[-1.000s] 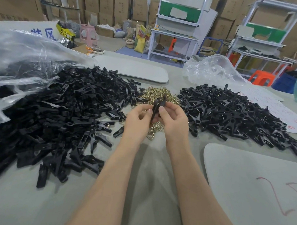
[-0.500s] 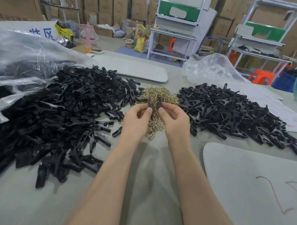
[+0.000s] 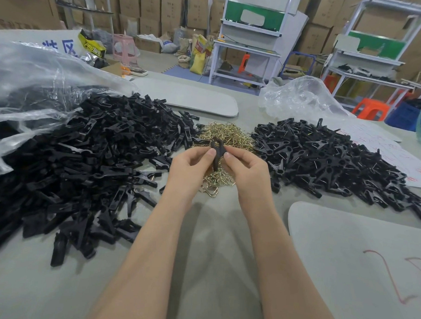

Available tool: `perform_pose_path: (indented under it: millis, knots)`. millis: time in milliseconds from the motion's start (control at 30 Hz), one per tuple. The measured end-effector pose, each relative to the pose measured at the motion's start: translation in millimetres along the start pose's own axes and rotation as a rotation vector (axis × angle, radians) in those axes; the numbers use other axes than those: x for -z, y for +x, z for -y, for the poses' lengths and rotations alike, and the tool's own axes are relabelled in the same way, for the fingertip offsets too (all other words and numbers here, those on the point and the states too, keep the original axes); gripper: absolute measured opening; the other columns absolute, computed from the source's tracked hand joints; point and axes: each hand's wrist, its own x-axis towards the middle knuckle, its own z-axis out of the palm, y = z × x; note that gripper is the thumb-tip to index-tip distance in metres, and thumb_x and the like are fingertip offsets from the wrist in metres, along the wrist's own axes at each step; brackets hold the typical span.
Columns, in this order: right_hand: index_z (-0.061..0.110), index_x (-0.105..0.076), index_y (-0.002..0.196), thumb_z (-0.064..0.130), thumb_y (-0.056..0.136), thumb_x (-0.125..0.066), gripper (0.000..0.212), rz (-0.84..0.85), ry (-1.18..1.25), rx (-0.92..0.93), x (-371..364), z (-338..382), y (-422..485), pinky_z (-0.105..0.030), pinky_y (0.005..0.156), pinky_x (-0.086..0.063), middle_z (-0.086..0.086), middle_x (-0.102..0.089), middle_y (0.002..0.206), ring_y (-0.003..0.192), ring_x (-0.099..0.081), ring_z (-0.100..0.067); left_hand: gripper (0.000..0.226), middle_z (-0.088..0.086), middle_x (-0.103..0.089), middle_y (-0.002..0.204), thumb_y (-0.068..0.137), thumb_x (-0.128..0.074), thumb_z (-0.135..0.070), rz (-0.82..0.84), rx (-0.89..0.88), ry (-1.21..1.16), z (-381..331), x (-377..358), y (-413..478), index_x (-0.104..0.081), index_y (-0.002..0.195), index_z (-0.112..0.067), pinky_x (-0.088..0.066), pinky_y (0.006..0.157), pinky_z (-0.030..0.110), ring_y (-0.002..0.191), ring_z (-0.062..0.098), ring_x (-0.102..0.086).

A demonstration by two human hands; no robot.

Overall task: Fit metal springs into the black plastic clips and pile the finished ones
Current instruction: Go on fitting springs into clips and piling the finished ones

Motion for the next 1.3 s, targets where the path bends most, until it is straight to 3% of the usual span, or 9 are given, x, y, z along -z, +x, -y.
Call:
perform_pose_path:
  millis: [267, 400, 500, 600, 700, 800, 1033, 1167, 1300]
  knots:
    - [0.004, -0.069, 0.086, -0.005, 0.092, -0.050, 0.022, 0.187, 0.338, -0.300, 6.5, 11.5, -1.1, -0.015, 0.062, -0.053, -0.005, -0.070, 0.072, 0.061, -0.064, -0.008, 0.013, -0.012, -0.063, 0.067, 0.090, -0.062, -0.020, 0.176, 0.181, -0.200, -9.7, 4.4, -2.9, -0.063, 0.102, -0.017, -0.049, 0.075, 0.021, 0.077, 0.005, -0.061]
    - [0.004, -0.059, 0.090, -0.002, 0.089, -0.058, 0.006, 0.055, 0.338, -0.358, 3.4, 7.4, 1.3, -0.016, 0.059, -0.054, -0.008, -0.069, 0.072, 0.060, -0.065, -0.010, 0.004, 0.002, -0.066, 0.081, 0.089, -0.061, -0.009, 0.129, 0.191, -0.313, -10.3, 4.8, -1.5, -0.065, 0.090, -0.008, -0.054, 0.076, 0.017, 0.073, 0.006, -0.064]
    - [0.008, -0.060, 0.096, 0.016, 0.089, -0.065, 0.012, -0.012, -0.243, -0.149, 4.4, -1.8, 0.4, -0.022, 0.069, -0.055, -0.005, -0.068, 0.085, 0.075, -0.065, -0.014, 0.004, 0.006, -0.066, 0.084, 0.088, -0.061, -0.004, -0.082, 0.308, -0.666, -12.8, 11.7, 6.1, -0.062, 0.088, 0.000, -0.056, 0.073, 0.016, 0.075, 0.007, -0.066]
    - [0.014, -0.062, 0.109, 0.033, 0.085, -0.069, 0.031, 0.165, -0.986, -0.082, 0.4, -13.4, -4.9, -0.027, 0.080, -0.047, 0.001, -0.063, 0.098, 0.091, -0.060, -0.016, 0.007, 0.014, -0.062, 0.091, 0.085, -0.064, -0.001, -0.209, 0.433, -0.982, -14.3, 23.0, 10.0, -0.061, 0.089, 0.004, -0.057, 0.065, 0.019, 0.082, 0.016, -0.066]
    - [0.014, -0.058, 0.114, 0.032, 0.087, -0.065, 0.033, 0.252, -1.237, -0.144, -9.1, -22.1, -5.2, -0.033, 0.092, -0.045, -0.008, -0.058, 0.116, 0.107, -0.055, -0.025, 0.015, 0.017, -0.059, 0.100, 0.085, -0.063, 0.000, -0.197, 0.471, -1.034, -13.9, 23.6, 7.1, -0.059, 0.099, 0.004, -0.057, 0.065, 0.019, 0.080, 0.018, -0.066]
    - [0.013, -0.057, 0.110, 0.027, 0.089, -0.064, 0.027, 0.219, -1.190, -0.120, -10.3, -24.7, -3.8, -0.031, 0.086, -0.041, -0.009, -0.059, 0.114, 0.106, -0.054, -0.025, 0.020, 0.018, -0.058, 0.102, 0.086, -0.062, -0.003, -0.153, 0.499, -1.053, -12.6, 21.9, 6.4, -0.058, 0.104, 0.002, -0.057, 0.072, 0.022, 0.081, 0.018, -0.065]
    - [0.013, -0.065, 0.093, 0.018, 0.085, -0.068, 0.009, 0.175, -0.979, -0.056, -3.8, -24.5, -3.1, -0.023, 0.071, -0.038, 0.003, -0.058, 0.080, 0.081, -0.055, -0.016, 0.016, 0.005, -0.060, 0.084, 0.088, -0.063, -0.022, -0.062, 0.606, -0.963, -9.8, 15.6, 1.1, -0.059, 0.081, -0.008, -0.047, 0.077, 0.024, 0.078, 0.010, -0.055]
    - [0.019, -0.061, 0.070, 0.011, 0.085, -0.068, 0.018, 0.102, -0.715, -0.105, 6.5, -17.1, -1.3, -0.036, 0.074, -0.053, -0.010, -0.069, 0.076, 0.073, -0.065, -0.024, 0.019, 0.004, -0.062, 0.085, 0.093, -0.057, -0.022, -0.008, 0.665, -0.952, -9.7, 13.5, -0.5, -0.061, 0.081, -0.007, -0.041, 0.071, 0.021, 0.073, 0.008, -0.051]
    - [0.001, -0.066, 0.086, 0.000, 0.088, -0.063, 0.004, 0.108, -0.354, -0.287, 15.8, -6.0, 0.4, -0.021, 0.061, -0.057, -0.011, -0.068, 0.072, 0.054, -0.065, -0.008, 0.012, 0.013, -0.062, 0.084, 0.079, -0.064, -0.009, 0.014, 0.627, -1.054, -9.6, 10.5, -0.2, -0.064, 0.086, 0.001, -0.056, 0.075, 0.025, 0.082, 0.015, -0.059]
